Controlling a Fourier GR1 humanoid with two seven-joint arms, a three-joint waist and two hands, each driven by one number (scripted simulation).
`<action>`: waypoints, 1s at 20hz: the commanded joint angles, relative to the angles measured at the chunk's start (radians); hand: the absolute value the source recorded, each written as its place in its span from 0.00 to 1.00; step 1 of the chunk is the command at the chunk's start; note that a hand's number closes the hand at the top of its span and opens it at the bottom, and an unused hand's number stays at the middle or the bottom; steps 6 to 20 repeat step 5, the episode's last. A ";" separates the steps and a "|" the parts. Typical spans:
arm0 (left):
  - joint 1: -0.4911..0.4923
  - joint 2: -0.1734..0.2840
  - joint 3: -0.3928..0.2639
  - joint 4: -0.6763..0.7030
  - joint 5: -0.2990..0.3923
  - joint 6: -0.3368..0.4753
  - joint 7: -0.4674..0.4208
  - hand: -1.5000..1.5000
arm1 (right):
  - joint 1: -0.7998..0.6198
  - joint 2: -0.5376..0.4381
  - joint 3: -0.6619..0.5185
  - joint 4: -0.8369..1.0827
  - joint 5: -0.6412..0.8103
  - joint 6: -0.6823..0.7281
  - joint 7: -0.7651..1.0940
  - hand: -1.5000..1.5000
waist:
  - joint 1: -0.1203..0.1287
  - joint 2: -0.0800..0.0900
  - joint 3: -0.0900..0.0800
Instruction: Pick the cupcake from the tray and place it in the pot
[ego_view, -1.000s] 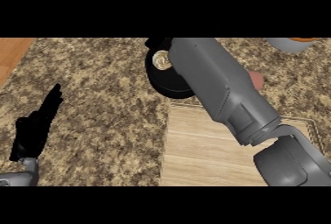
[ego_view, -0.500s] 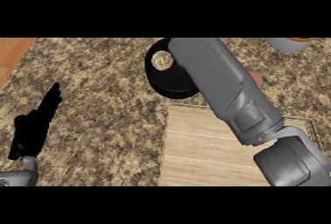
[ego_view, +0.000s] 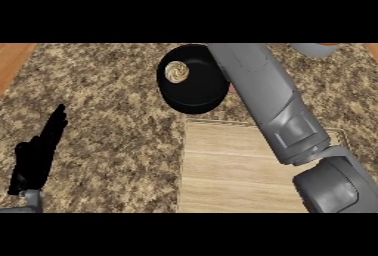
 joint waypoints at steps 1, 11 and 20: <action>-0.031 0.008 0.025 -0.008 0.007 -0.003 0.043 0.50 | 0.034 -0.015 -0.039 -0.038 -0.052 0.085 -0.027 0.00 | -0.026 -0.008 0.000; 0.032 0.015 0.066 0.065 0.020 -0.027 -0.073 0.50 | 0.185 -0.038 -0.023 -0.142 -0.060 0.125 -0.075 0.00 | -0.047 -0.016 0.000; 0.032 0.015 0.066 0.065 0.020 -0.027 -0.073 0.50 | 0.185 -0.038 -0.023 -0.142 -0.060 0.125 -0.075 0.00 | -0.047 -0.016 0.000</action>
